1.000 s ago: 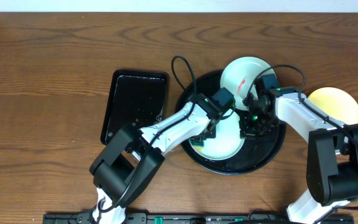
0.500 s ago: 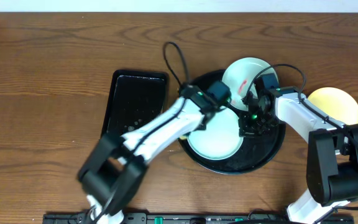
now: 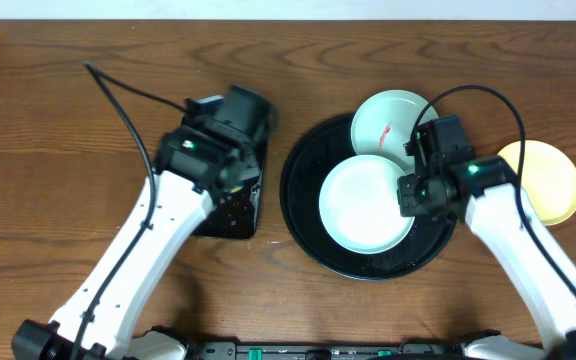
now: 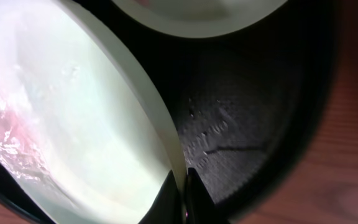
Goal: Clean dirty plates on tray and stack at the side
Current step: 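Return the sponge to the black tray with the left gripper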
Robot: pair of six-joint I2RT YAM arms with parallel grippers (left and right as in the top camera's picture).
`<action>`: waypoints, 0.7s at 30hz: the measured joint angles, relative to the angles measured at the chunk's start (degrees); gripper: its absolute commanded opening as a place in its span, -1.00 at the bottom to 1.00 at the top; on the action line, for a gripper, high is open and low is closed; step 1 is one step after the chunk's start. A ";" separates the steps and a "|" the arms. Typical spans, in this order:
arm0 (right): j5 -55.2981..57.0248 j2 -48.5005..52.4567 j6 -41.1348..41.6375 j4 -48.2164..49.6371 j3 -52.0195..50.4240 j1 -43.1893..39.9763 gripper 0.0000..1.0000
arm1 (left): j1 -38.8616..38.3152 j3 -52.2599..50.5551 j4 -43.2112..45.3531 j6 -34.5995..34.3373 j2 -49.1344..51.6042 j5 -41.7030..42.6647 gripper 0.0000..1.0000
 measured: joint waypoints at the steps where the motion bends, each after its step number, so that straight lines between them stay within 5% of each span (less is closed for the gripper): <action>1: 2.05 -1.42 0.46 -0.79 0.00 1.25 -0.97 | 1.57 -1.44 1.14 1.03 0.22 0.81 -0.85; 9: 17.20 -8.48 2.71 -4.33 0.00 9.44 -0.98 | 13.84 -11.08 7.37 10.62 2.34 13.38 -0.01; 21: 39.87 -10.93 3.69 -5.84 0.00 24.26 -0.98 | 17.70 -11.08 3.17 14.86 -8.02 22.47 0.18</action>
